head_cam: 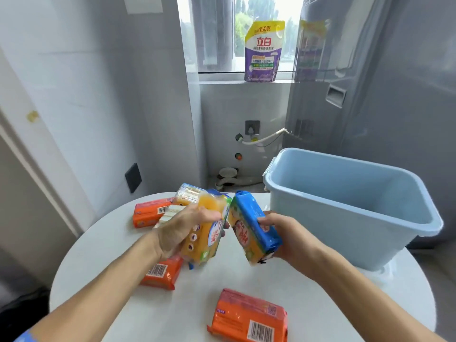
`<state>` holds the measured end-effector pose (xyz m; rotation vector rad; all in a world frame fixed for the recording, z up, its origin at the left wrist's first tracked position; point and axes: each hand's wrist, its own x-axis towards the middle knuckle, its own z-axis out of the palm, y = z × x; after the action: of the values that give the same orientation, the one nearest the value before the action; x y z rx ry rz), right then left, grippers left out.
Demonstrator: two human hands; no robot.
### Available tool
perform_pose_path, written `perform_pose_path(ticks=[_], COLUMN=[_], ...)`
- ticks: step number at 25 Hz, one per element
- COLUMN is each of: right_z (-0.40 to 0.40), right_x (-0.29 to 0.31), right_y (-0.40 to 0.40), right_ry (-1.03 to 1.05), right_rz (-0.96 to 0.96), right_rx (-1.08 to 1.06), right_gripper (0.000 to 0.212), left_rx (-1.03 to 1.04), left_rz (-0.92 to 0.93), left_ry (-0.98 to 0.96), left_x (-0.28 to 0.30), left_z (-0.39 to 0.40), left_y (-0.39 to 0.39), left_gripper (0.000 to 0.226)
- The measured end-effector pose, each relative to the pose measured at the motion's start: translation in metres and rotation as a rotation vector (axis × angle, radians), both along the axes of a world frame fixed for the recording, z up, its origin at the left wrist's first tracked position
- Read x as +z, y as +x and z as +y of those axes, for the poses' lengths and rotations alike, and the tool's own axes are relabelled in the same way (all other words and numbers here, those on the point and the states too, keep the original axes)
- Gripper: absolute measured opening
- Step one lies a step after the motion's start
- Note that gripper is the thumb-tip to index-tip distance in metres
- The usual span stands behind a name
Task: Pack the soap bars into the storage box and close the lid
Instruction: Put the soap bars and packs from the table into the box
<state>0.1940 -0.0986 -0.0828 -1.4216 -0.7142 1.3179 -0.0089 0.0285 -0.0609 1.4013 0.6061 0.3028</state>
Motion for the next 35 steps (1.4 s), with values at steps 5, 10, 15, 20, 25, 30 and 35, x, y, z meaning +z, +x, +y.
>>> perform_pose_path(ticks=[5,10,15,20,25,30,35], right_z=[-0.022,-0.057,-0.043,-0.009,0.007,0.005,0.003], right_x=[0.032,0.097,0.142,0.079,0.043,0.040,0.042], right_y=[0.003,0.043,0.134,0.175,0.185,0.185,0.183], right_ry=[0.069,0.205,-0.036,-0.501,-0.565,-0.652,-0.735], right_rz=[0.312,0.140,-0.464,-0.803,-0.745,-1.262,-1.388], right_rx=[0.046,-0.056,-0.425,-0.115,-0.079,0.112,0.296], right_gripper=[0.048,0.038,0.035,0.037,0.024,0.035,0.030], left_rx=[0.296,0.217,0.239,0.092,-0.128,-0.225,-0.560], left_rz=[-0.270,-0.176,-0.068,0.329,0.728,0.705,0.760], left_ry=[-0.460,-0.250,0.033,0.535,0.877,1.222,1.555], left_x=[0.013,0.045,0.089,0.062,0.028,0.027,0.034], left_z=[-0.011,-0.015,0.006,0.010,0.015,0.008,0.013], left_y=[0.038,0.068,0.164,0.254,0.278,0.270,0.256], left_gripper=[0.054,0.031,0.009,0.036,0.051,0.032,0.041])
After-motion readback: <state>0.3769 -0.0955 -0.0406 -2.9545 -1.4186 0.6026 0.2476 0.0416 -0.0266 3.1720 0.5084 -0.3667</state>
